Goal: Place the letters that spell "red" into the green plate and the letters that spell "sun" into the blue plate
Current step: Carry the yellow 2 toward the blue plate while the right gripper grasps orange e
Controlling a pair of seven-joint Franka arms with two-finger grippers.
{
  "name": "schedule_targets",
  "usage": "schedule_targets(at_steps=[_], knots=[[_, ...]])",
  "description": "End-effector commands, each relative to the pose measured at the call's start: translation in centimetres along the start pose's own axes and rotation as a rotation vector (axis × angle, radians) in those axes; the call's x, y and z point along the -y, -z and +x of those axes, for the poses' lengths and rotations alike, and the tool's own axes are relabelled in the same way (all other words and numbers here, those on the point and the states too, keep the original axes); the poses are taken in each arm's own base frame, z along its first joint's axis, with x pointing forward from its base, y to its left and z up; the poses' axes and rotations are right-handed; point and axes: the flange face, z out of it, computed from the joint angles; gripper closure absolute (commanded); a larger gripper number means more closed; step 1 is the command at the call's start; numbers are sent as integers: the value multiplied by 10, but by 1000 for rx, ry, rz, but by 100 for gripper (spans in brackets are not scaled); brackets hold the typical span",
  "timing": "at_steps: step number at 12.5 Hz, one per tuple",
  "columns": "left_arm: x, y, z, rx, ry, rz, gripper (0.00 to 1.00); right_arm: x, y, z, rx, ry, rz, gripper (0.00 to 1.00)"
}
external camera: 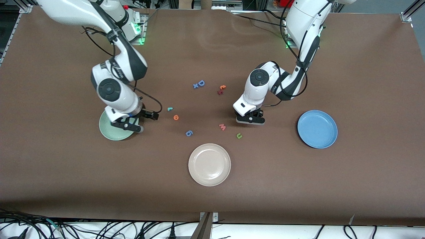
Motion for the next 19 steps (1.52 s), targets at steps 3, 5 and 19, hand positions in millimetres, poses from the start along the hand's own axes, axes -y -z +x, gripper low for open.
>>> schedule_targets(at_steps=[3,5,19], knots=[[8,-12,-2,-15,-11,25,80,57,-41,-24,0,-65,70,1],[11,-12,1,-17,-8,27,83,67,-55,-28,0,-58,96,1],[205,82,76,120,-236,29,93,85,-101,-47,-71,35,62,36]])
